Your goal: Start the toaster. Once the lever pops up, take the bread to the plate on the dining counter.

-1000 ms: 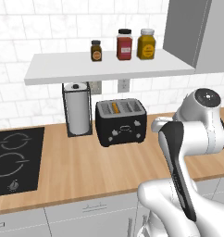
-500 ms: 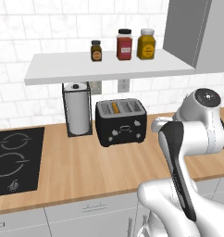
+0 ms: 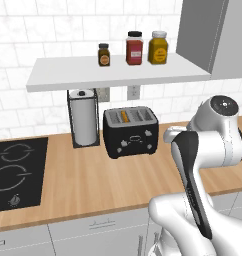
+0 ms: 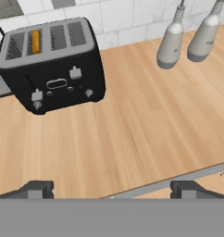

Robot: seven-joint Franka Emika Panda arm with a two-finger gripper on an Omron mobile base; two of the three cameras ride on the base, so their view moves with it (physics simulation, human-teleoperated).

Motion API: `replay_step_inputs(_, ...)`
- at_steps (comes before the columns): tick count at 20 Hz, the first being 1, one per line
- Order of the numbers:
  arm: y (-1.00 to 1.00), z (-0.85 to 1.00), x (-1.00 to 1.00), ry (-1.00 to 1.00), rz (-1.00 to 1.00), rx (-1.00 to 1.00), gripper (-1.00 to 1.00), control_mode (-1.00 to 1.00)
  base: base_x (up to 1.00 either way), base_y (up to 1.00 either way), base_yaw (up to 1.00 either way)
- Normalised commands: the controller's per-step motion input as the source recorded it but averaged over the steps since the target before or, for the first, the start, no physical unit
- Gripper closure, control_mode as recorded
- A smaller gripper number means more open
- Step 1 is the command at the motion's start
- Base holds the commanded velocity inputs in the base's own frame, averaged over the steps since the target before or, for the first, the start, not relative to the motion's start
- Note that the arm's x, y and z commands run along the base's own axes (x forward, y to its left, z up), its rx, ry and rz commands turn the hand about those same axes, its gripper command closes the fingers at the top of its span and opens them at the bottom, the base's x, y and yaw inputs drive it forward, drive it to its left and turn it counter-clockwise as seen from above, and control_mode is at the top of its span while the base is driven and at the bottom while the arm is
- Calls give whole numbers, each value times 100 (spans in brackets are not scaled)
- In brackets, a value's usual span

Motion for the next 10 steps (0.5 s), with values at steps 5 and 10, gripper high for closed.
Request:
replay_step_inputs(5, 0, 0, 0, 0, 0, 0, -100, -100, 0, 0, 0)
replay_step_inputs(10, 0, 0, 0, 0, 0, 0, -100, -100, 0, 0, 0)
